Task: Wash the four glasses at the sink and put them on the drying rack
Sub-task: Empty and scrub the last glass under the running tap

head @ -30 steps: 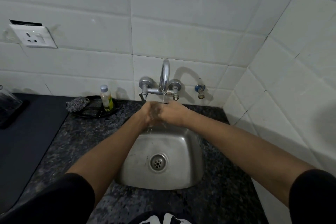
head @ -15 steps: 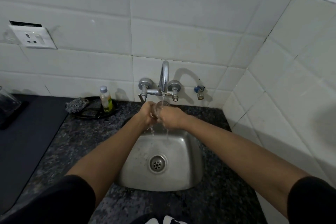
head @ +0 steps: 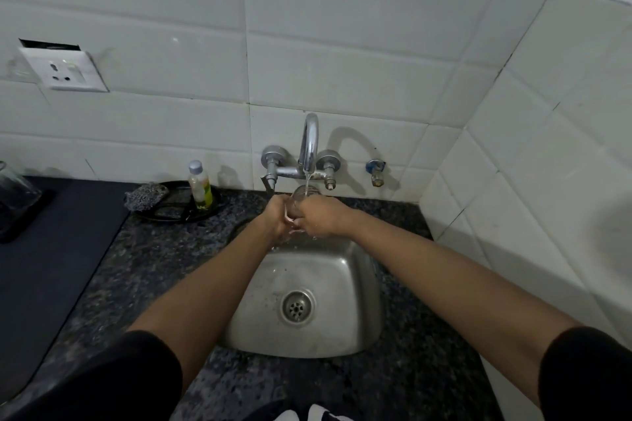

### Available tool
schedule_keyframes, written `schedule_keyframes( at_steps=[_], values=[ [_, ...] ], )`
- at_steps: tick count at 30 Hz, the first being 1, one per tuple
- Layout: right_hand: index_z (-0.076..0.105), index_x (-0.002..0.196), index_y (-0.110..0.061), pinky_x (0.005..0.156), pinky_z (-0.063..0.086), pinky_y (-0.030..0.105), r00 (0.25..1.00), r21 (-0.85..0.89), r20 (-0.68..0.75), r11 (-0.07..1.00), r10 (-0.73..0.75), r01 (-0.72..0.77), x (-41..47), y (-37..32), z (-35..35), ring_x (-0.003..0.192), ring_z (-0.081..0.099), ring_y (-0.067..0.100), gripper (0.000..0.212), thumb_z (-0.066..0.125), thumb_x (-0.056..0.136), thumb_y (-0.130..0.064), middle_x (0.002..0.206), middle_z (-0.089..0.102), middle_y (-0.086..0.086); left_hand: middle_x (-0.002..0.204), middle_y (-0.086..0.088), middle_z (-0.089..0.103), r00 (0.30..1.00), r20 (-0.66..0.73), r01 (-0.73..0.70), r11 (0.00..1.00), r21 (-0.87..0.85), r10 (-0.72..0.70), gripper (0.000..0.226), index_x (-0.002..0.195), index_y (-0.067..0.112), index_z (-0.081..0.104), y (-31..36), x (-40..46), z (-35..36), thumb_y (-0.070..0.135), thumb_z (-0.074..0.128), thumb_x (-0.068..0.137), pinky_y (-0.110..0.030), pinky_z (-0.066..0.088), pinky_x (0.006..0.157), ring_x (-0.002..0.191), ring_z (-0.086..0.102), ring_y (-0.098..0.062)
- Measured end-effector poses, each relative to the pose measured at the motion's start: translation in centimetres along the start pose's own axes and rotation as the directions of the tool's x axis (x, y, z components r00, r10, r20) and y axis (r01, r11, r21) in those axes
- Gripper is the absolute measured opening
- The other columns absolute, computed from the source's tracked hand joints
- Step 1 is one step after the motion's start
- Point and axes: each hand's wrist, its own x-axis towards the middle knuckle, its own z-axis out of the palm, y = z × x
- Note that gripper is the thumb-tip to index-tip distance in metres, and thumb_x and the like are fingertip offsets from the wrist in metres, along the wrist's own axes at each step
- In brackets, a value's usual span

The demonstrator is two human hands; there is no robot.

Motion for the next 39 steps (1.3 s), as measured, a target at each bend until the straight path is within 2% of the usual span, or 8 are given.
schedule_keyframes(
  at_steps=[3, 9, 15, 18, 21, 26, 31, 39],
  values=[
    [0.071, 0.119, -0.018, 0.092, 0.049, 0.039, 0.989, -0.277, -0.048, 0.953, -0.141, 0.123, -1.0, 0.6, -0.4, 0.11, 0.061, 0.021, 0.022, 0.059, 0.101, -0.019, 0.122, 0.066, 0.005, 0.082, -0.006, 0.068, 0.999, 0.036, 0.036, 0.999, 0.032, -0.037, 0.029, 0.092, 0.007, 0.073, 0.4, 0.0, -0.1, 0.027, 0.051, 0.093, -0.034, 0.051, 0.065, 0.071, 0.062, -0.022],
    [0.059, 0.129, -0.012, 0.098, 0.053, 0.044, 0.997, 0.193, 0.027, 0.978, 0.077, -0.081, 0.2, -0.7, 1.0, 0.106, 0.061, 0.022, 0.032, 0.053, 0.103, -0.03, 0.126, 0.06, 0.015, 0.078, -0.014, 0.072, 0.995, 0.101, 0.003, 0.999, -0.052, 0.002, 0.048, 0.082, -0.001, 0.075, 0.4, -0.7, 0.6, 0.023, 0.036, 0.098, -0.037, 0.053, 0.072, 0.073, 0.068, -0.026],
    [0.068, 0.123, -0.014, 0.078, 0.05, 0.034, 0.994, -0.172, -0.072, 0.982, -0.087, 0.073, -1.5, -0.1, -0.1, 0.104, 0.064, 0.023, 0.025, 0.058, 0.101, -0.018, 0.126, 0.063, 0.009, 0.081, -0.006, 0.064, 0.991, 0.125, 0.055, 0.998, -0.027, -0.051, 0.018, 0.088, 0.006, 0.068, 0.5, -0.9, -0.3, 0.022, 0.061, 0.085, -0.033, 0.051, 0.064, 0.072, 0.059, -0.02],
    [0.068, 0.112, -0.015, 0.075, 0.05, 0.035, 0.991, 0.198, -0.13, 0.98, 0.027, -0.001, -1.7, -1.2, 0.7, 0.099, 0.067, 0.025, 0.02, 0.064, 0.094, -0.008, 0.112, 0.067, 0.006, 0.074, -0.006, 0.058, 0.988, 0.154, 0.019, 0.998, -0.054, -0.01, 0.01, 0.082, 0.008, 0.061, 0.4, -1.4, -0.1, 0.017, 0.059, 0.078, -0.035, 0.052, 0.062, 0.07, 0.054, -0.021],
    [0.076, 0.107, -0.011, 0.083, 0.058, 0.028, 0.941, 0.688, -0.25, 0.726, 0.23, 0.005, -2.1, -1.9, 1.3, 0.094, 0.072, 0.013, 0.015, 0.071, 0.094, -0.015, 0.103, 0.075, 0.001, 0.073, -0.009, 0.057, 0.984, 0.172, -0.011, 0.98, -0.197, 0.045, 0.025, 0.08, 0.007, 0.057, 0.0, -1.1, -0.4, 0.017, 0.043, 0.098, -0.033, 0.057, 0.061, 0.068, 0.057, -0.023],
    [0.072, 0.109, -0.016, 0.084, 0.058, 0.027, 0.705, 0.751, -0.498, 0.658, 0.504, 0.061, -2.9, -1.9, 3.2, 0.093, 0.066, 0.003, 0.015, 0.07, 0.097, -0.026, 0.103, 0.071, -0.005, 0.085, -0.026, 0.072, 0.972, 0.23, 0.018, 0.969, -0.247, 0.04, 0.055, 0.102, -0.012, 0.059, 0.0, -2.3, 0.1, 0.03, 0.025, 0.11, -0.038, 0.062, 0.068, 0.074, 0.073, -0.032],
    [0.057, 0.122, -0.018, 0.087, 0.059, 0.034, 0.799, 0.81, -0.149, 0.536, 0.582, -0.239, -2.1, -1.9, 3.7, 0.1, 0.062, 0.014, 0.048, 0.068, 0.093, -0.054, 0.119, 0.057, 0.002, 0.103, -0.027, 0.072, 0.983, 0.167, -0.054, 0.988, -0.142, 0.078, 0.062, 0.13, -0.011, 0.05, -1.0, -2.3, -0.2, 0.041, 0.022, 0.112, -0.042, 0.059, 0.079, 0.092, 0.074, -0.033],
    [0.061, 0.119, -0.018, 0.085, 0.061, 0.04, 0.861, 0.798, 0.138, 0.46, 0.49, -0.389, -2.2, -2.2, 3.9, 0.094, 0.069, 0.016, 0.053, 0.075, 0.084, -0.055, 0.108, 0.069, -0.001, 0.109, -0.022, 0.073, 0.986, 0.026, -0.168, 0.985, 0.043, 0.167, 0.048, 0.112, -0.007, 0.067, -1.3, -1.2, -1.7, 0.038, 0.051, 0.104, -0.04, 0.058, 0.077, 0.095, 0.073, -0.033]
  ],
)
